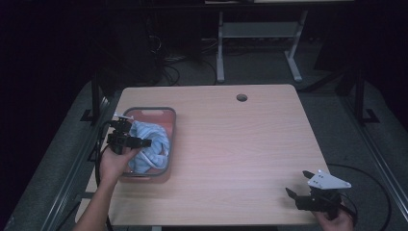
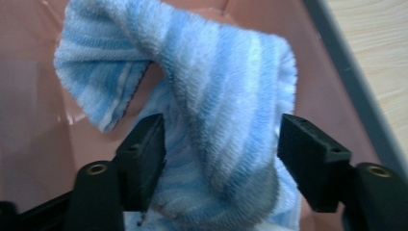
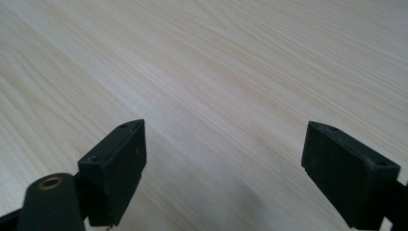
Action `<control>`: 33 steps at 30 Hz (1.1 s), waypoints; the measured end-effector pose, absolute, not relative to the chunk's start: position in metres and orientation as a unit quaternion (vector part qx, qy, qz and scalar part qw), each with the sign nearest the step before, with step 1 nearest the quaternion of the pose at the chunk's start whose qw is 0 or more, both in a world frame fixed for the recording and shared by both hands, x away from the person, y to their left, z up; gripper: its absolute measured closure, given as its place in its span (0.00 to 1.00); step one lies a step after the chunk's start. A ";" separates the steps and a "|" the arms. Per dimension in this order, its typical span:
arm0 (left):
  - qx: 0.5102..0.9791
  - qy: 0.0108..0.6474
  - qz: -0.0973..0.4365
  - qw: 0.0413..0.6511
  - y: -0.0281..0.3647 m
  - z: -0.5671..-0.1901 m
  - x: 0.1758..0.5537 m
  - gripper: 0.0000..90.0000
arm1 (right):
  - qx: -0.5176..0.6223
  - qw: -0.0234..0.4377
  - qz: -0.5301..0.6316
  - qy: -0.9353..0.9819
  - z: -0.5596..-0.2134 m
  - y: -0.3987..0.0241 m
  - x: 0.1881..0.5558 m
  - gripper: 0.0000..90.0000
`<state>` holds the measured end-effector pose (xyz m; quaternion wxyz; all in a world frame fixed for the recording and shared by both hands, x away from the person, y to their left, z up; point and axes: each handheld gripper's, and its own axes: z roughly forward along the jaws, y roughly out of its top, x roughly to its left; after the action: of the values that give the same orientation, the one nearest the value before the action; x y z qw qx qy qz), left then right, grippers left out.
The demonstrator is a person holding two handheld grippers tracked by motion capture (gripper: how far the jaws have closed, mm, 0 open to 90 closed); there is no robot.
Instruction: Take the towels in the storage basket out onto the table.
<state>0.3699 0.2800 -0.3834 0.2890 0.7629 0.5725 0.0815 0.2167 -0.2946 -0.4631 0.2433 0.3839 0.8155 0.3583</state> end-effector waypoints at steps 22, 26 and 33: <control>0.773 0.569 0.083 0.268 0.278 -0.390 0.369 0.82 | 0.391 0.245 0.358 0.812 -0.463 -0.297 0.215 0.17; 0.767 0.566 0.089 0.289 0.282 -0.383 0.364 0.82 | 0.391 0.247 0.359 0.811 -0.462 -0.296 0.214 0.17; 0.756 0.559 0.090 0.328 0.291 -0.369 0.354 0.82 | 0.392 0.249 0.357 0.810 -0.463 -0.297 0.215 0.17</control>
<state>0.3537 0.2906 -0.3687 0.3283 0.7561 0.5590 0.0895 0.2148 -0.2968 -0.4631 0.2491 0.3925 0.8103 0.3568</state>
